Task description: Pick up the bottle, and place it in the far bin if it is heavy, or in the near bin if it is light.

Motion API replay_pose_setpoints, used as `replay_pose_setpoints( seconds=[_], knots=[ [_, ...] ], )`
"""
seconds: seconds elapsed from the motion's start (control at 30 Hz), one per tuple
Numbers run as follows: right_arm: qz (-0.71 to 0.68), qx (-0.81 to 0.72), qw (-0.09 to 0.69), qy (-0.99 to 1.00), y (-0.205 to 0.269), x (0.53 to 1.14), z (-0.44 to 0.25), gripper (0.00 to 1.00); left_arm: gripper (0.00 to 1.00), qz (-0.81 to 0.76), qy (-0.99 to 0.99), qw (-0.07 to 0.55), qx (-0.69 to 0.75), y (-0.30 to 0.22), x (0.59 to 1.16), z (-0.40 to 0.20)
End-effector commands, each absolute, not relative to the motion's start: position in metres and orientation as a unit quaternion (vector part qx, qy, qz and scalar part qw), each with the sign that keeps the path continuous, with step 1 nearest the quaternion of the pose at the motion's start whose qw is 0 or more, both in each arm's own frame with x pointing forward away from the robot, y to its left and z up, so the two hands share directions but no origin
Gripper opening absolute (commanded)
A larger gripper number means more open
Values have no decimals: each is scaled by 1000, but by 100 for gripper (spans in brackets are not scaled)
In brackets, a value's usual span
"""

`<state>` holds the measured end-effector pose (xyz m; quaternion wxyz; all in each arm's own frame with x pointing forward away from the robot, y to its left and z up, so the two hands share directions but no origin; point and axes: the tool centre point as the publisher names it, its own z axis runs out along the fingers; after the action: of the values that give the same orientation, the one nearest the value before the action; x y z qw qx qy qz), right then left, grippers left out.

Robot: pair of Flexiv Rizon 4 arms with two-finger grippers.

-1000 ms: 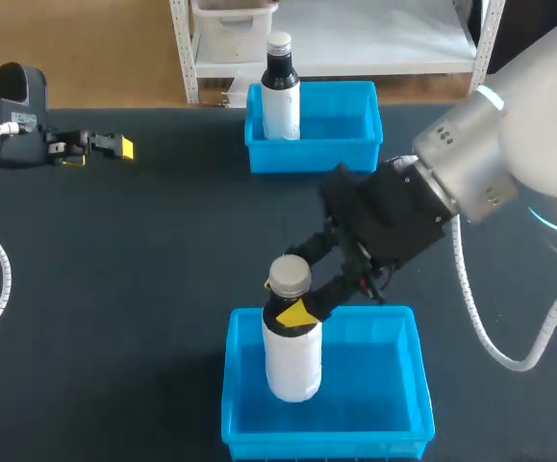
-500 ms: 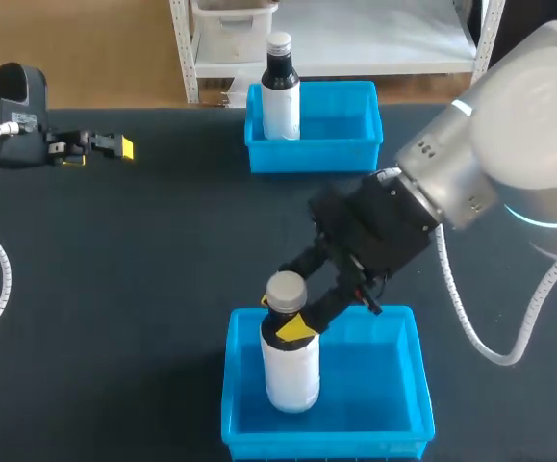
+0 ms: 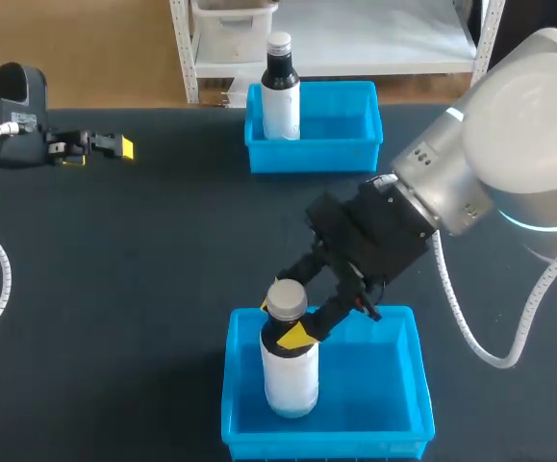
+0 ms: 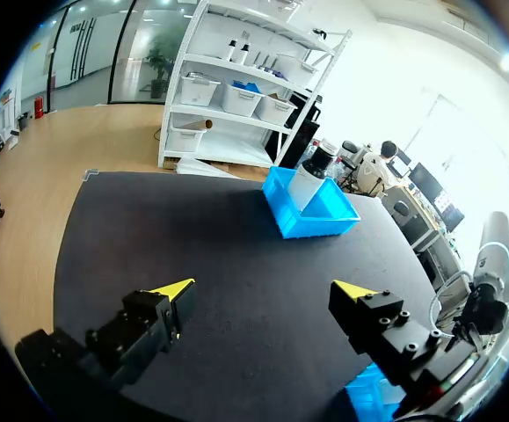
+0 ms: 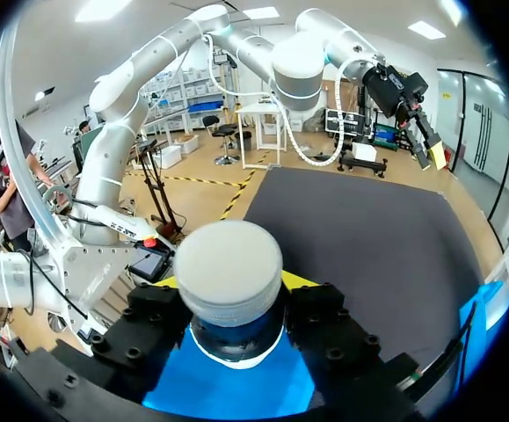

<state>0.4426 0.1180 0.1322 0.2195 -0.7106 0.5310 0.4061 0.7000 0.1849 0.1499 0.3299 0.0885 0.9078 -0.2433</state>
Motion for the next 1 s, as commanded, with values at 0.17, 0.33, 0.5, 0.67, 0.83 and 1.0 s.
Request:
replay_pose_setpoints(
  seconds=[0.17, 0.33, 0.5, 0.67, 0.83, 1.0],
  knots=[
    [407, -711, 215, 531, 118, 444, 130, 100, 100, -243, 908, 330, 88, 185, 700, 150],
    [406, -710, 211, 535, 115, 446, 131, 100, 100, -243, 908, 330, 88, 185, 700, 150],
    [393, -712, 203, 546, 93, 459, 134, 100, 100, -243, 908, 330, 88, 185, 700, 150],
    [369, -700, 198, 578, 63, 479, 135, 100, 100, -243, 908, 330, 88, 185, 700, 150],
    [379, -645, 191, 636, 32, 516, 132, 100, 100, -243, 908, 330, 88, 185, 700, 150],
    [391, -613, 190, 660, 14, 553, 136, 100, 100, -243, 908, 330, 88, 185, 700, 150]
  ],
)
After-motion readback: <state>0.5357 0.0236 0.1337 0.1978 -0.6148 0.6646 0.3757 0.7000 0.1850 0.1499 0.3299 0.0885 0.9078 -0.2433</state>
